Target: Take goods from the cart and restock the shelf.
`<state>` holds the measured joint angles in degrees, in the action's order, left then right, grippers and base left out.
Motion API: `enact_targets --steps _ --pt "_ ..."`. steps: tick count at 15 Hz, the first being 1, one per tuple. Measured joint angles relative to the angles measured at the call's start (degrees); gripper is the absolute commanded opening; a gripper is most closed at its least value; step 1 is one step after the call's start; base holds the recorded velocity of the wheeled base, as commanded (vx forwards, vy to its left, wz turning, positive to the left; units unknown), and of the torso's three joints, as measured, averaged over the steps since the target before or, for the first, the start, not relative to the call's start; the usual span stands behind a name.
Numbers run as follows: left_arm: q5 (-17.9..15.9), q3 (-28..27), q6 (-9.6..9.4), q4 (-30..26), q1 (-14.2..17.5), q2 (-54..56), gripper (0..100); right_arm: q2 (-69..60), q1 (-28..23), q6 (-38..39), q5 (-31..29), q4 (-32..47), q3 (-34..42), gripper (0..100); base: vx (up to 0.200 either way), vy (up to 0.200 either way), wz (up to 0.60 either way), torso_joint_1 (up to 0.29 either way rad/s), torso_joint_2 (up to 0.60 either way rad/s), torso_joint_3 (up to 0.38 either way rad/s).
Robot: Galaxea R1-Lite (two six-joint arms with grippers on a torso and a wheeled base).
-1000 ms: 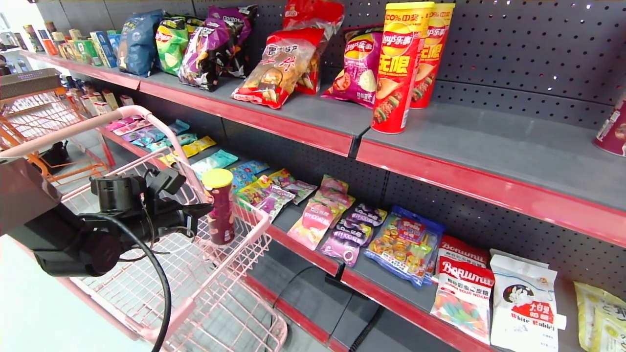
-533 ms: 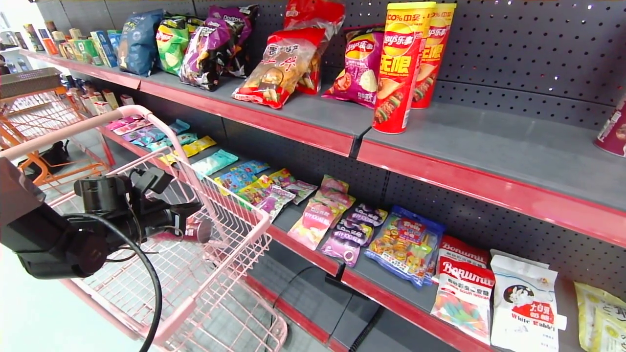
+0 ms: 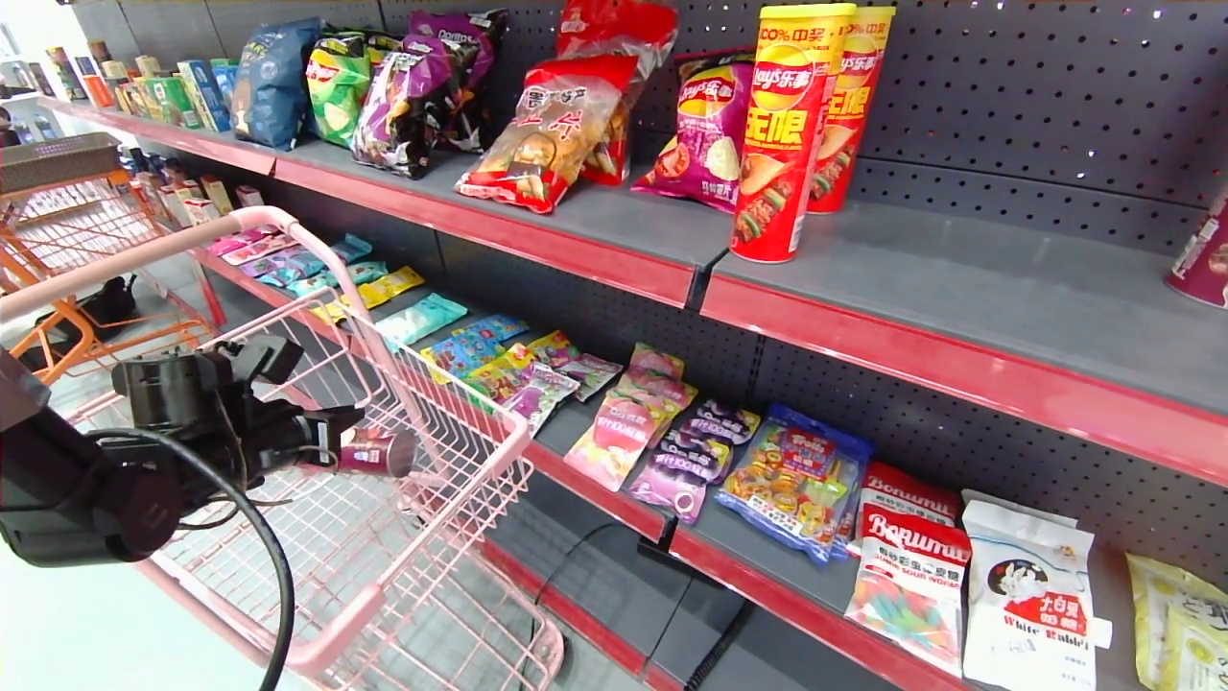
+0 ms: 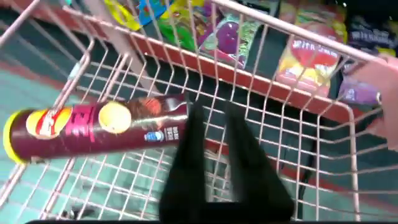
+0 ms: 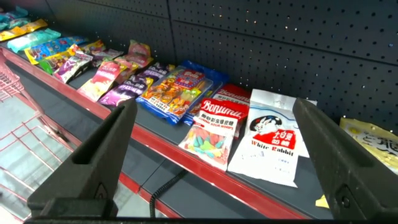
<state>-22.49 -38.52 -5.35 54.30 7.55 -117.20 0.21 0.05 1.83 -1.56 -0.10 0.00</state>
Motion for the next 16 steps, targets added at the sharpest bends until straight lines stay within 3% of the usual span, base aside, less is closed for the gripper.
enact_targets --steps 1,3,4,7,10,11,13,16 --pt "2.9 0.3 4.73 -0.1 0.0 0.5 100 0.0 0.0 0.0 0.0 0.0 0.0 100 0.000 0.000 0.00 0.000 0.00 0.000" --pt "12.3 0.5 13.25 -0.8 -0.1 1.2 100 0.0 0.0 0.0 0.0 0.0 0.0 100 0.000 0.000 0.00 0.000 0.00 0.000" --pt "15.2 0.4 16.87 -1.5 0.0 1.2 100 0.0 0.0 0.0 0.0 0.0 0.0 100 0.000 0.000 0.00 0.000 0.00 0.000" --pt "21.1 0.0 29.11 -6.6 0.9 1.0 100 0.0 0.0 0.0 0.0 0.0 0.0 100 0.000 0.000 0.00 0.000 0.00 0.000" --pt "25.2 -4.1 38.58 -10.1 1.7 -0.5 100 0.0 0.0 0.2 0.0 0.0 0.0 100 0.000 0.000 0.00 0.000 0.00 0.000" --pt "26.4 -6.0 41.27 -10.9 2.0 -1.5 100 0.0 0.0 0.3 0.0 0.0 0.0 100 0.000 0.000 0.00 0.000 0.00 0.000" --pt "26.7 -8.1 42.94 -13.2 2.2 -3.1 100 0.0 0.0 0.3 -0.1 -0.1 0.0 100 0.000 0.000 0.00 0.000 0.00 0.000" --pt "26.8 -13.0 47.38 -20.2 3.4 -4.9 100 0.0 0.0 0.4 -0.1 -0.1 0.0 100 0.000 0.000 0.00 0.000 0.00 0.000"
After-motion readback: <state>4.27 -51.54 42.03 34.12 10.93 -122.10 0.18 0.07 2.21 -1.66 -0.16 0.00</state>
